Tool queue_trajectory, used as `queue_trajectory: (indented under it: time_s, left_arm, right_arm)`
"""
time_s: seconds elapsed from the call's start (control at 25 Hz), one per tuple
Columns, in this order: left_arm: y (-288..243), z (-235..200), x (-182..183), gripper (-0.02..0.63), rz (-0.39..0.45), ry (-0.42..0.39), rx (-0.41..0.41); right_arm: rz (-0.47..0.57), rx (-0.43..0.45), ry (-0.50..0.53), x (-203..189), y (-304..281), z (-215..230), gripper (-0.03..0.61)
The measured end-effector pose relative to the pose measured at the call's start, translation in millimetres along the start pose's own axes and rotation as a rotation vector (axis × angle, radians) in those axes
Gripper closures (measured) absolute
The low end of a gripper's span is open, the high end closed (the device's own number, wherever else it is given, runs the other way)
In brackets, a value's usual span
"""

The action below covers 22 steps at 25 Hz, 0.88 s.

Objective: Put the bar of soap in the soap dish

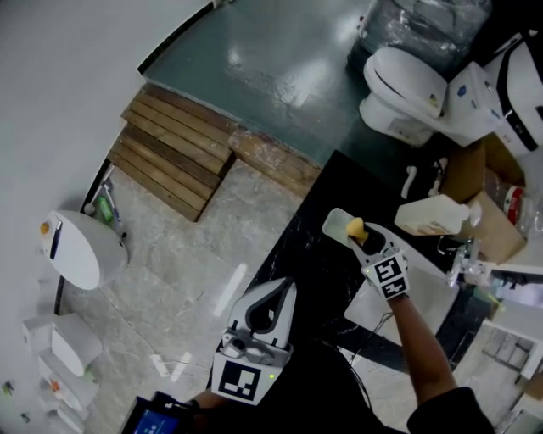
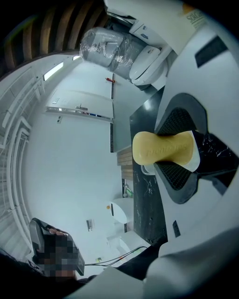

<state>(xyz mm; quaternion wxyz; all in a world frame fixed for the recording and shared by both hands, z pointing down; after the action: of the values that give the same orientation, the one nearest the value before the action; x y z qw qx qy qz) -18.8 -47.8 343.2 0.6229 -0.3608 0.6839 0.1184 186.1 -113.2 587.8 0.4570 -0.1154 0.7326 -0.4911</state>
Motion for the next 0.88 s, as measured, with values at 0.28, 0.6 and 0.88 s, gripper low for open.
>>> queue_trajectory:
  time_s: [0.28, 0.6, 0.88]
  left_arm:
    - [10.1, -7.2, 2.5, 0.612, 0.023, -0.004, 0.026]
    - [15.7, -8.7, 3.9, 0.612, 0.030, -0.001, 0.044]
    - [22.7, -6.4, 2.5, 0.612, 0.030, -0.047, 0.071]
  right_arm:
    - [-0.034, 0.020, 0.016, -5.8, -11.1, -2.3, 0.407]
    - [-0.077, 0.038, 0.025, -10.5, -17.3, -2.9, 0.407]
    - [-0.107, 0.046, 0.049, -10.3, -25.5, 0.5, 0.407]
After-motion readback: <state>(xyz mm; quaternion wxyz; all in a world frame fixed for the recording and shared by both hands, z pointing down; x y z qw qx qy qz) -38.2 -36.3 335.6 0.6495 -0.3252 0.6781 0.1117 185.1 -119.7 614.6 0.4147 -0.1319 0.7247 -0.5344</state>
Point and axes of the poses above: the fingertips, and each gripper's own axes: y backward along the fingers, z to its right, x out of its top, the point moved 1 cm from there along y, backward along the fingers, and after that the axes turned 14 degrees about -z, right-handed, at the moved point
